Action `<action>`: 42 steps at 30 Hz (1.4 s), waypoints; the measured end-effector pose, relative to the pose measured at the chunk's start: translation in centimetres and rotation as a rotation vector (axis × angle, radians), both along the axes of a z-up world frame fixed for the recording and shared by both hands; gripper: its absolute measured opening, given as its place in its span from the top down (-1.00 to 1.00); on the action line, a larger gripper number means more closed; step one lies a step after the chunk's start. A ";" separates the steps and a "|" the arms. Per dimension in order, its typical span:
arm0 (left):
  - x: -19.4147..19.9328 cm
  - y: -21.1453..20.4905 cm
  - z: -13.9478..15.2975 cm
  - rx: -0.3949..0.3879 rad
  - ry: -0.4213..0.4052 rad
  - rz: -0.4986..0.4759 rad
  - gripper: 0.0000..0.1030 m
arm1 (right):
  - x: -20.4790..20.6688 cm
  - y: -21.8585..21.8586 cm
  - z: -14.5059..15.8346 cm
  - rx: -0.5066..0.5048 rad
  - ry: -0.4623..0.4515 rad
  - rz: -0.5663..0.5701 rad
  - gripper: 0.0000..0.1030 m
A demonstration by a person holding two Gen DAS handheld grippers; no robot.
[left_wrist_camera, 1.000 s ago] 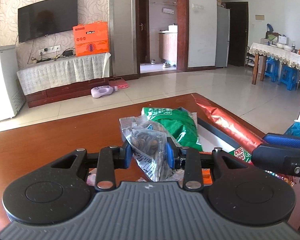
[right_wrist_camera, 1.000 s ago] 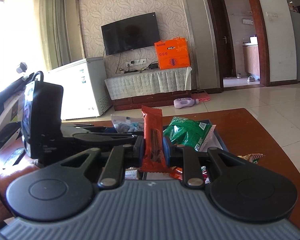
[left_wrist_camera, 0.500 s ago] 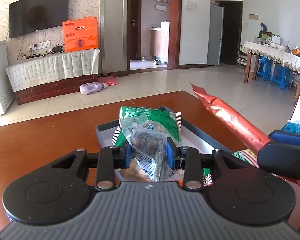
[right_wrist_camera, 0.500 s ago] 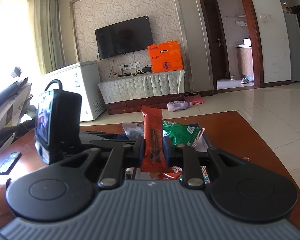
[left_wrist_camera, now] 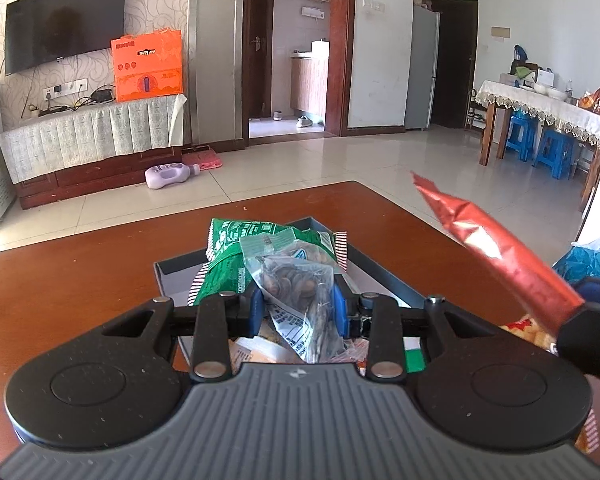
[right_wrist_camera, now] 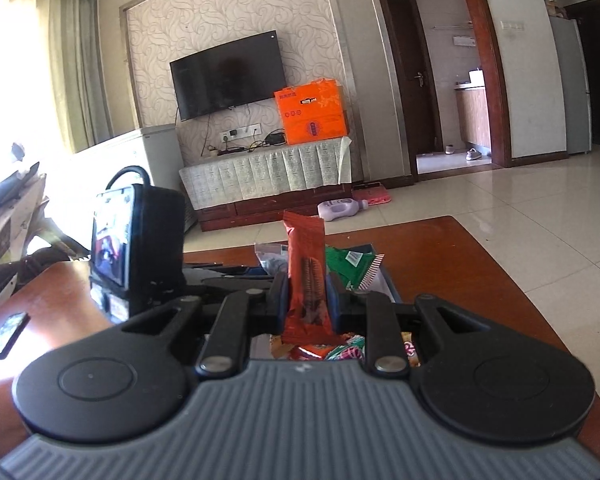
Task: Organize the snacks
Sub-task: 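Lower the clear bag into the box and open the left gripper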
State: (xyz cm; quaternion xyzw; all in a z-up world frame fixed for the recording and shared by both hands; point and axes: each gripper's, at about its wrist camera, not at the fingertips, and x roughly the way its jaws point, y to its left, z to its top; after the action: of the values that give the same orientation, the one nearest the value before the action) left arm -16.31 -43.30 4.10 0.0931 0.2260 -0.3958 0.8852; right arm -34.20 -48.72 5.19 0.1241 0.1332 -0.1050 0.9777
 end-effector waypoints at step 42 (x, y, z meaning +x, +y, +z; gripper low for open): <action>2.3 -1.3 -2.1 0.068 -0.037 -0.088 -0.27 | 3.8 -1.7 -0.8 0.034 0.054 0.004 0.55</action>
State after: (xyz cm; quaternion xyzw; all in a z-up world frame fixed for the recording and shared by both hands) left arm -14.00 -44.65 2.04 0.1405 0.2185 -0.4246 0.8673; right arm -30.39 -50.39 4.43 0.1375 0.1617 -0.1039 0.9717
